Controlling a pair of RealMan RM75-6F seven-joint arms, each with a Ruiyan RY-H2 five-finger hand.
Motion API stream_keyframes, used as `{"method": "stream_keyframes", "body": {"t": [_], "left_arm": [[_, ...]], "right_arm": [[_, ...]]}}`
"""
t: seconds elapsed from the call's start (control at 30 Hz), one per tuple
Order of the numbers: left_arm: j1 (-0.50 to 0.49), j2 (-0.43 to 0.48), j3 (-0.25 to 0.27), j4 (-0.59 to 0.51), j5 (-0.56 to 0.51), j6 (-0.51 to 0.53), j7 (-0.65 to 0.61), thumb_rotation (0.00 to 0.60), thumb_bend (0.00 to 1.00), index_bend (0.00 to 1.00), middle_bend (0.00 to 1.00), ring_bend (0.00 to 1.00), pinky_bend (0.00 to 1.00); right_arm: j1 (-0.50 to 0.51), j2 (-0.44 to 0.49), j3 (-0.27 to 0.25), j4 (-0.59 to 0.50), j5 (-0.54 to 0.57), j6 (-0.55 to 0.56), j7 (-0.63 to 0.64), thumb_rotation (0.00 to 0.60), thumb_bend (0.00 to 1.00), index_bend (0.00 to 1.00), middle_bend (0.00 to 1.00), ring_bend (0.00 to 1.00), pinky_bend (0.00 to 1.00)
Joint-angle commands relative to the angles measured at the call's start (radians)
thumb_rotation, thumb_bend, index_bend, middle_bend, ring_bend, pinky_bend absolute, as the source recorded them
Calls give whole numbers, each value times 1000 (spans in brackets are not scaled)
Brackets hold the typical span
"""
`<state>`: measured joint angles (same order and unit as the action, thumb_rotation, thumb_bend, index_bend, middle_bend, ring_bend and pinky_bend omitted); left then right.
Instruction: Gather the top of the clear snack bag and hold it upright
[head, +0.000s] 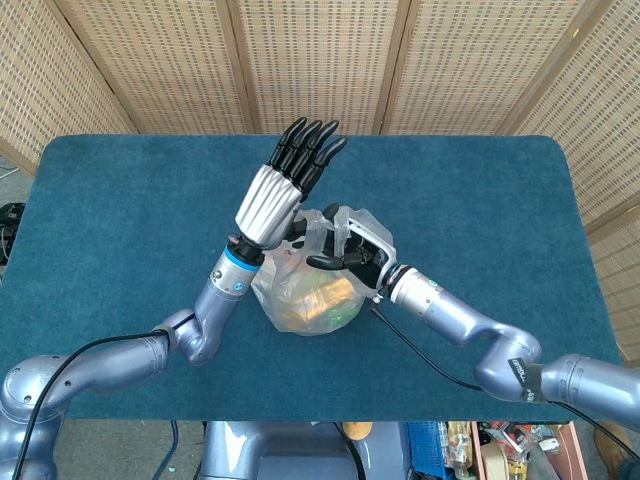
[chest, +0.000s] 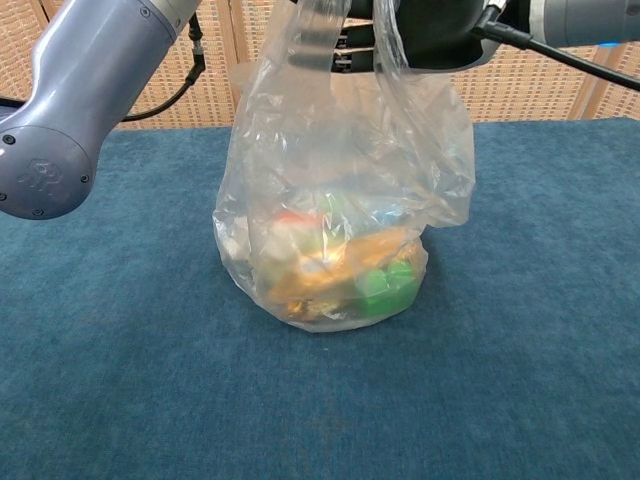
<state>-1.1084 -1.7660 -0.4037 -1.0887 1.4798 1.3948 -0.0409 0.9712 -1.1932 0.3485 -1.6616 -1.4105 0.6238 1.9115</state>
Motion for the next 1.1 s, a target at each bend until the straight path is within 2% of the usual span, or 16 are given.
{"method": "stream_keyframes", "body": {"t": [0.03,0.4,0.73,1.1], "left_arm": [[1,-3,0,3,-3,0,-4,600,326,0,0,0,0],[-3,-6,-6,24,-15,-8,-18,600,326,0,0,0,0],[-9,-5,-9,45,-26,-20,-24,600,326,0,0,0,0],[-17,-8,-3,62,-25,-27,-22,600,326,0,0,0,0]], "right_arm": [[-3,1,3,4,-17,2,26,600,0,385,382,162,201],[-6,9,-18,15,-88,17,113,600,0,383,392,187,211],[3,34,-58,24,-139,42,191,600,0,400,422,220,214],[5,51,-102,29,-168,86,275,600,0,419,468,274,275]]}}
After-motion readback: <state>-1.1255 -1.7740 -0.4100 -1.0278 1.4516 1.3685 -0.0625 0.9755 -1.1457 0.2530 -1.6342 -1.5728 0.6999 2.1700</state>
